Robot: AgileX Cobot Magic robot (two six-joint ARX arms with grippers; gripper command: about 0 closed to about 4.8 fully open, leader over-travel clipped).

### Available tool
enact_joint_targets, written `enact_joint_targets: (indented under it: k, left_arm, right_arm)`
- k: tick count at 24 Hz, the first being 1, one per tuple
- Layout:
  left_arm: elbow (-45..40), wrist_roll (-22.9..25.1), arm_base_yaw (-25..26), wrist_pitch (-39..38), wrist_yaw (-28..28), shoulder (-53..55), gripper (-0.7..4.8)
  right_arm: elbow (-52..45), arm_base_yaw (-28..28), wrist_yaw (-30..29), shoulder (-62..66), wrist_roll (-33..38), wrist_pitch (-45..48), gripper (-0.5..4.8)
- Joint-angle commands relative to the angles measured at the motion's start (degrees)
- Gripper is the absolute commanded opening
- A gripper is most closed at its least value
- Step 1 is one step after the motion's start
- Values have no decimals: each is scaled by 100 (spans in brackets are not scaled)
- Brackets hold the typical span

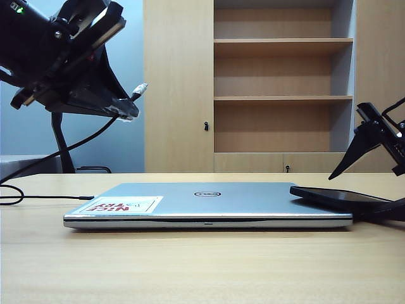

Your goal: Pick up the charging cable and the phone, plug the charging cable into the charging port on the phone, and finally place them back on the table.

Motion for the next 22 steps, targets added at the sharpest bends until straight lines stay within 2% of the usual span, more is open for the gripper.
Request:
enact_joint_targets:
  k: [1, 3, 11, 15, 20, 21, 22]
  left_arm:
    - [17, -13, 0, 103, 15, -20, -6]
    - [17, -13, 0, 103, 15, -20, -6]
    - [17, -13, 0, 103, 15, -20, -6]
    - [17, -13, 0, 101, 15, -20, -6]
    - [17, -13, 0, 101, 13, -20, -6]
    - [17, -13, 0, 101, 15, -20, -6]
    - [17, -13, 0, 101, 15, -20, -6]
  right_arm:
    - [-70, -7, 168, 83, -68, -181, 326]
    - [-70, -4, 208, 83, -68, -179, 290]
    - [-72, 2, 400, 83, -70, -184, 268]
    - [-70, 0, 439, 83, -72, -181, 209]
    - [-72, 0, 562, 83, -72, -184, 194]
    - [-72, 0, 570, 83, -72, -181, 142]
    - [-70, 0, 570, 83, -72, -181, 111]
